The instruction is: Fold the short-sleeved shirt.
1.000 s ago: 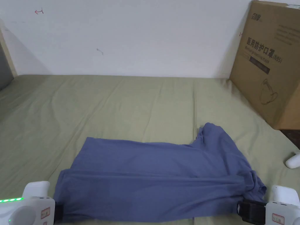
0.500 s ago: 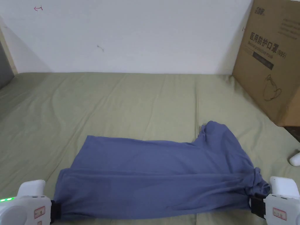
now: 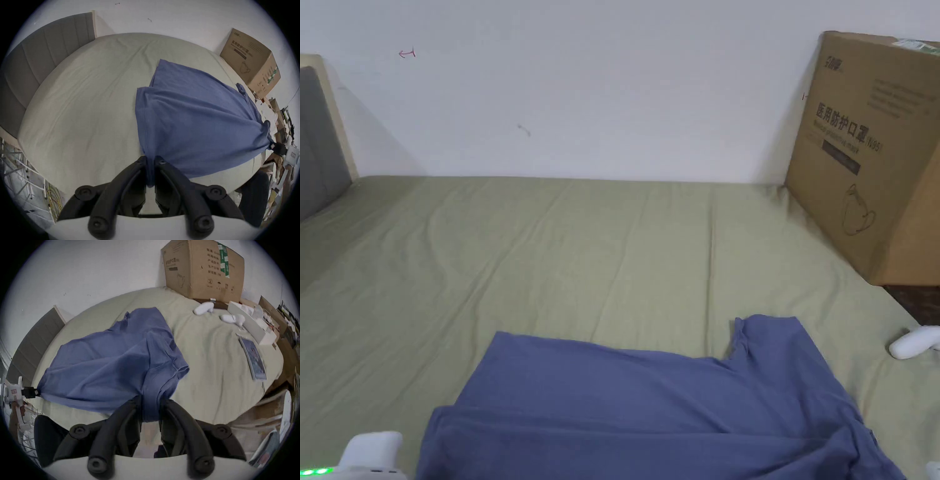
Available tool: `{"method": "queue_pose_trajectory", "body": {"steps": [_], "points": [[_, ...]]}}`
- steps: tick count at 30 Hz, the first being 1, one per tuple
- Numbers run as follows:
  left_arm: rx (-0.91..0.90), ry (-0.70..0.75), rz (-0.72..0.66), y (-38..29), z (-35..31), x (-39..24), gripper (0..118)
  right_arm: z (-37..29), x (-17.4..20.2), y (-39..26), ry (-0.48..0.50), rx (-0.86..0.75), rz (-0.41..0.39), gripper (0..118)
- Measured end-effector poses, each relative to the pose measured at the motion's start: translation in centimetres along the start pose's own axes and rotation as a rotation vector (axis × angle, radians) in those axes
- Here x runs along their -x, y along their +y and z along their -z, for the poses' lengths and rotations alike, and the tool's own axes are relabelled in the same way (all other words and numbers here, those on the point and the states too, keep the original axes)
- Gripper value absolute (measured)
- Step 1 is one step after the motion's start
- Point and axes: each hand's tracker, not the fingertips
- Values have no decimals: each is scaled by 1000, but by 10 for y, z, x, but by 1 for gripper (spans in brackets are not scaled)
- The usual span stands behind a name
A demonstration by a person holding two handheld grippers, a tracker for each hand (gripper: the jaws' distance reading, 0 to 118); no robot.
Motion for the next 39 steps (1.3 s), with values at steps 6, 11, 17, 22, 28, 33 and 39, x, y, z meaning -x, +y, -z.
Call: {"method": "queue_pose_trajectory", "body": {"steps": [6, 11, 17, 22, 28, 33, 39], "points": [[-34, 16, 0, -11, -10, 1, 66, -3, -4, -16, 4, 2, 11, 41], [-208, -8, 34, 5, -51, -6, 111, -38, 3, 2, -51, -207, -21, 105], [-563, -68, 26, 67, -101, -50, 109, -76, 41, 79, -28, -500, -10, 102], [-679, -13, 91, 100, -107, -82, 36, -78, 66, 117, 23, -568, 0, 42], [-489, -21, 56, 137, -58, -77, 0, -44, 74, 129, 28, -528, -11, 1], [-229, -61, 29, 180, 19, -60, 0, -2, 64, 129, 12, -444, -14, 1], [-36, 37, -7, 222, 115, -58, 118, 43, 42, 131, -8, -344, 13, 1]]}}
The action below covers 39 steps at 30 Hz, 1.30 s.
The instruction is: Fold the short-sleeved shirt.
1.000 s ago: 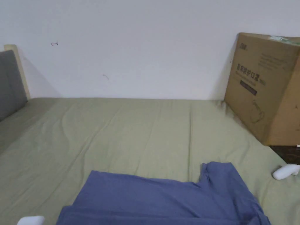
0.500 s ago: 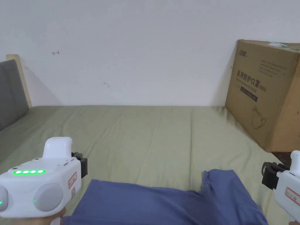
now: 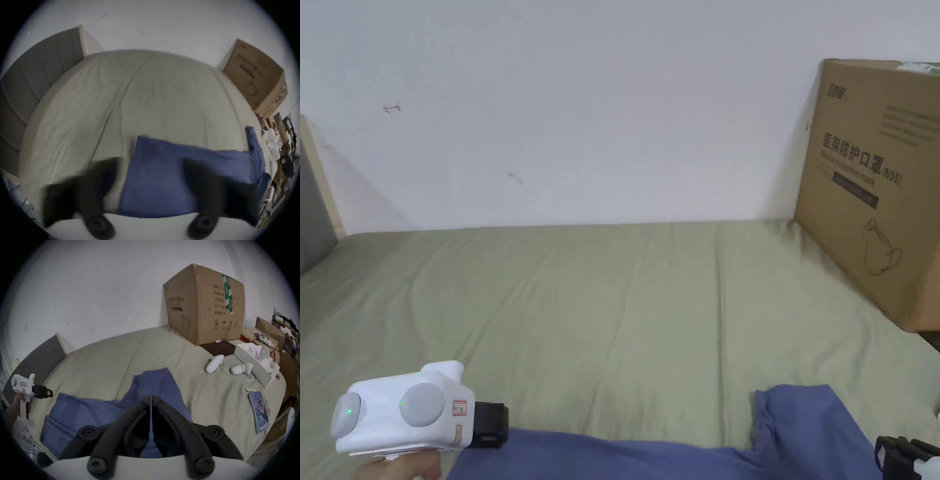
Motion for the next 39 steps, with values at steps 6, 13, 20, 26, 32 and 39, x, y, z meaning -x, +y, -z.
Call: {"method": "queue_pose_trajectory", "body": {"steps": [6, 13, 20, 26, 32, 39], "points": [[24, 33, 12, -1, 50, -13, 73, 31, -22, -3, -48, 77, -11, 2], [18, 12, 30, -14, 37, -29, 9, 81, -38, 11, -103, 243, -49, 118], [-14, -22, 12, -15, 8, -25, 4, 153, -50, 18, -145, 536, 68, 80], [-19, -43, -3, -14, -7, -19, 4, 123, -35, 15, -93, 399, -66, 0], [-70, -42, 17, -21, -58, -15, 4, 55, -35, 46, -45, 306, -50, 0], [-101, -79, 33, -75, -138, 11, 4, -49, -45, 46, 20, 238, -74, 0]]}}
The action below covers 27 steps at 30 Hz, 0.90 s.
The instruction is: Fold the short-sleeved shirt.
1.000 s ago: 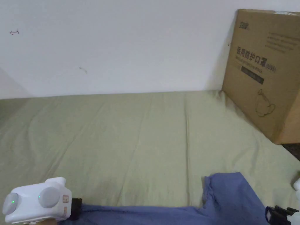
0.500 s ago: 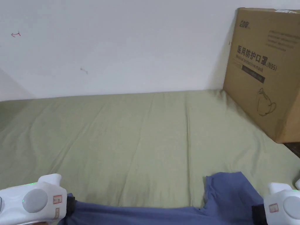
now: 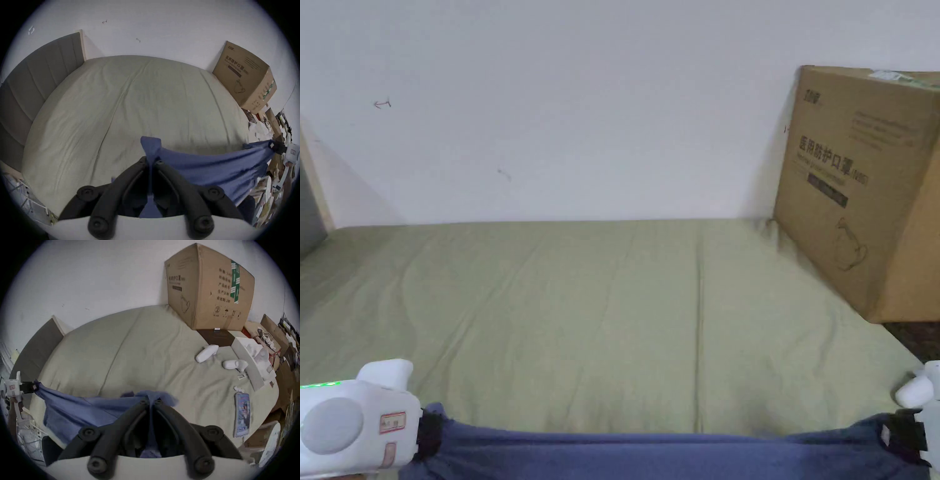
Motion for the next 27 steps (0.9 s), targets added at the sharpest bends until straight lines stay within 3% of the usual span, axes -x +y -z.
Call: {"method": "queue_pose_trajectory", "body": {"steps": [7, 15, 16, 17, 18, 19, 20, 21, 22, 27], "points": [[37, 24, 71, -87, -34, 15, 4, -49, 20, -88, -7, 52, -94, 0], [131, 46, 27, -152, -9, 30, 5, -14, 9, -154, -42, 161, -96, 0], [129, 44, 14, -156, -6, 32, 7, -12, 10, -157, -44, 158, -89, 0], [133, 47, 4, -159, -4, 33, 17, -11, 9, -158, -47, 144, -81, 0], [126, 61, 0, -161, -4, 34, 33, -12, 9, -158, -53, 126, -75, 9], [111, 81, -3, -162, -3, 38, 53, -13, 10, -158, -58, 117, -74, 30], [91, 95, -3, -162, -7, 42, 83, -16, 11, -158, -71, 100, -76, 74], [72, 99, -9, -161, -12, 47, 102, -19, 10, -155, -85, 78, -85, 103], [37, 94, -27, -158, -19, 51, 110, -23, 11, -153, -106, 49, -105, 112], [-271, 9, -95, -116, -75, 54, 110, -65, 43, -112, -127, -261, -133, 111]]}}
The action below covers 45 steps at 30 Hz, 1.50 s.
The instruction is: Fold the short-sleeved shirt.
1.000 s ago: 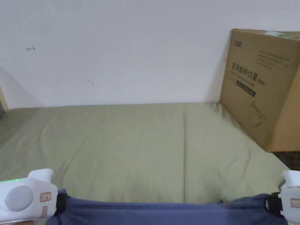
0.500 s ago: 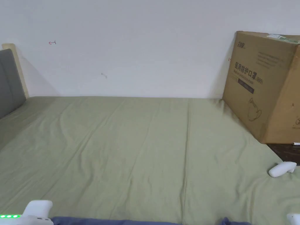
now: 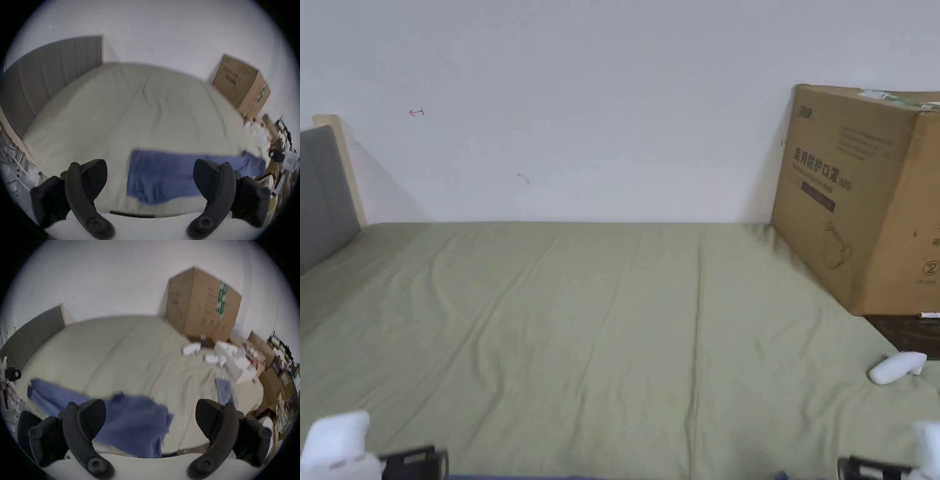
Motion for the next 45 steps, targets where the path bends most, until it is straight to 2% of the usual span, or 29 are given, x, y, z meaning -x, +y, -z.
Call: {"method": "queue_pose_trajectory", "body": {"steps": [3, 7, 8, 9, 10, 11, 12, 13, 16, 20, 21, 22, 23, 24, 25, 26, 29, 33, 36, 39, 40, 41, 42, 43, 44, 45], "points": [[-194, -19, 20, 38, -19, -18, 110, -13, 24, 42, 3, -202, 39, 111], [-403, -10, 151, 61, -41, -60, 104, -20, 62, 76, -24, -389, 60, 111], [-427, 1, 190, 62, -45, -73, 88, -20, 72, 81, -22, -405, 73, 110], [-437, 16, 222, 61, -45, -82, 66, -19, 80, 83, 15, -404, 94, 106], [-443, 36, 251, 60, -44, -89, 39, -16, 87, 85, 56, -406, 124, 94], [-442, 58, 257, 57, -42, -94, 0, -15, 95, 85, 89, -395, 141, 57], [-458, 72, 252, 53, -38, -94, 0, -13, 105, 85, 77, -391, 144, 12], [-407, -28, 216, 51, -34, -89, 0, -12, 116, 81, 42, -395, 145, 0], [-280, -118, 96, 50, -21, -66, 0, -6, 132, 75, 99, -370, 73, 0], [-72, -225, -151, 46, 13, 5, 0, 3, 141, 67, 84, -349, -4, 0], [-19, -281, -230, 41, 23, 27, 4, 5, 141, 66, 88, -342, -5, 0], [50, -356, -318, 34, 35, 50, 18, 7, 141, 65, 93, -325, -7, 0], [117, -406, -400, 27, 45, 69, 59, 10, 141, 65, 97, -308, -9, 0], [199, -417, -465, 18, 55, 86, 93, 13, 141, 64, 97, -297, -15, 0], [267, -445, -528, 7, 63, 96, 113, 17, 141, 63, 89, -286, -29, 0], [302, -448, -503, -3, 68, 105, 117, 19, 142, 63, 81, -276, -40, 0], [323, -486, -509, -30, 76, 117, 116, 27, 142, 61, 78, -250, -31, 0], [440, -568, -664, -59, 103, 114, 117, 37, 146, 60, 73, -220, -25, 0], [361, -639, -703, -63, 112, 107, 117, 37, 150, 59, 79, -207, -33, 0], [427, -736, -778, -66, 139, 109, 116, 38, 154, 60, 82, -204, -41, 0], [453, -760, -806, -68, 144, 104, 113, 39, 154, 61, 85, -202, -35, 0], [449, -764, -814, -69, 149, 105, 101, 39, 154, 61, 88, -201, -27, 0], [466, -748, -808, -70, 154, 100, 80, 38, 155, 62, 90, -201, -21, 0], [505, -682, -791, -73, 159, 94, 47, 37, 155, 62, 88, -201, -16, 0], [546, -587, -756, -77, 164, 87, 7, 37, 156, 62, 88, -200, -13, 0], [565, -500, -718, -81, 162, 81, 8, 37, 155, 63, 89, -199, -12, 0]]}}
